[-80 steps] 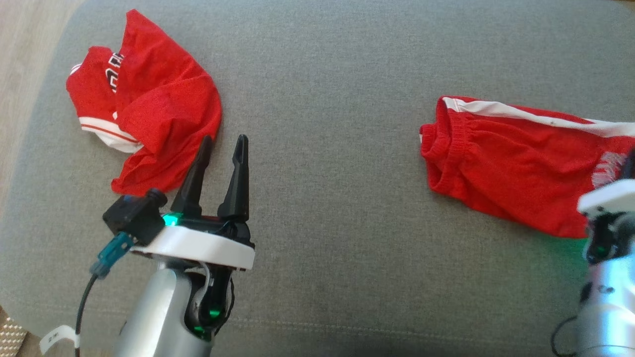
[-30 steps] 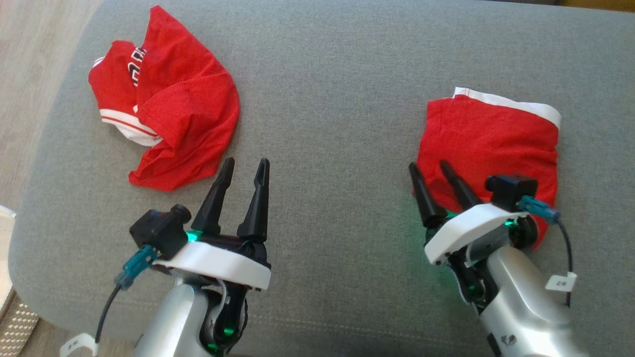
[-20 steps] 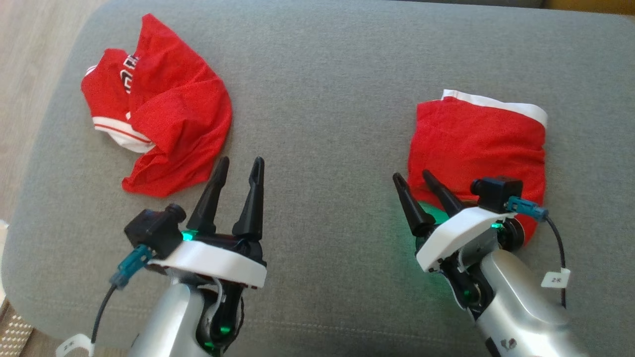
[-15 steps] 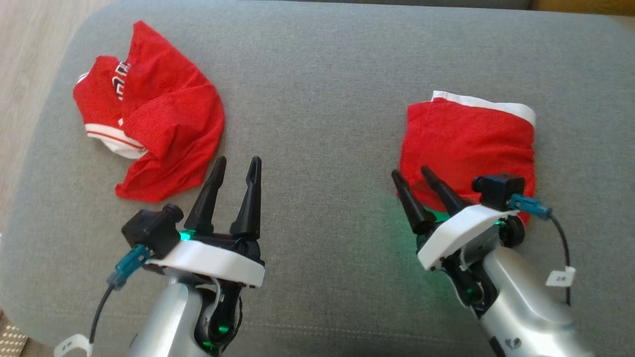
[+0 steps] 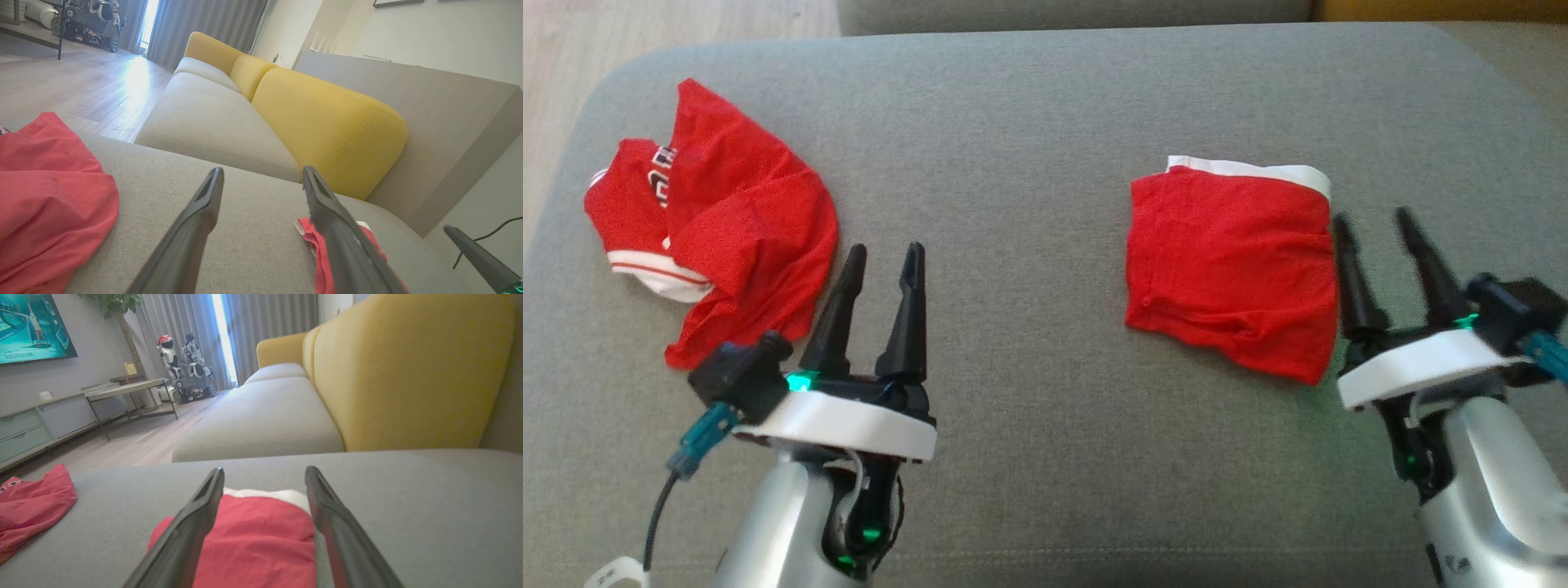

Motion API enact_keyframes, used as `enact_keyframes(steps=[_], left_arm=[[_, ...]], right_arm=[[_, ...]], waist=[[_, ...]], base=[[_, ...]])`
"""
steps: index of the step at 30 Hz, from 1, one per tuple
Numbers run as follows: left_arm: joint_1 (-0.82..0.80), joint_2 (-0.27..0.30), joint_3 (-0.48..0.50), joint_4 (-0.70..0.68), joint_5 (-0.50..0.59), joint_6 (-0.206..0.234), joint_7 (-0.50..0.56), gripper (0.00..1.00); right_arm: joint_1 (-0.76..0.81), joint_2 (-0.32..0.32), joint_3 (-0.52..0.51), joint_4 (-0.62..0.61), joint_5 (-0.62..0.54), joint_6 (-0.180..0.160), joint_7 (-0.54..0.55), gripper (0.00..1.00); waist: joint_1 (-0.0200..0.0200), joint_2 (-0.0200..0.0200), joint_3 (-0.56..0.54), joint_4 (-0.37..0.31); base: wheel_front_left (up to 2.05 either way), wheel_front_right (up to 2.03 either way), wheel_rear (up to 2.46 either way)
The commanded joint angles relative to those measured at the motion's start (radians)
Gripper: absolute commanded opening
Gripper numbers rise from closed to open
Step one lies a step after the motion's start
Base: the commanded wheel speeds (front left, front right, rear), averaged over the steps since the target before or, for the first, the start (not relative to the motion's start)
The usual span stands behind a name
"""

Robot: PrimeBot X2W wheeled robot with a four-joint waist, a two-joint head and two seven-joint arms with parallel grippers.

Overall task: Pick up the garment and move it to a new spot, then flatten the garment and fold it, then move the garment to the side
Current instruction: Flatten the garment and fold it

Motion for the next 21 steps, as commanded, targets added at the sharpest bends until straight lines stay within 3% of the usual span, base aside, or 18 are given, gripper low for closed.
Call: enact_keyframes(steps=[1, 12, 21], left_arm=[[-0.019, 0.007, 0.044, -0.034, 0.009, -0.004, -0.006, 1.0], [-0.002, 0.007, 0.038, -0.018, 0.004, -0.004, -0.006, 1.0], [0.016, 0.007, 0.027, -0.011, -0.001, 0.004, -0.006, 1.0]], right_arm=[[0.028, 0.026, -0.02, -0.057, -0.045, 0.002, -0.021, 1.0], [0.143, 0.106, -0.171, -0.19, -0.239, 0.002, -0.072, 1.0], [0.173, 0.132, -0.19, -0.188, -0.273, 0.002, -0.082, 1.0]], waist=[[0.0, -0.0001, -0.004, -0.014], [0.0, -0.0001, -0.008, -0.047], [0.0, -0.0001, -0.018, -0.05]], base=[[0.0, 0.0, 0.0], [0.0, 0.0, 0.0], [0.0, 0.0, 0.0]])
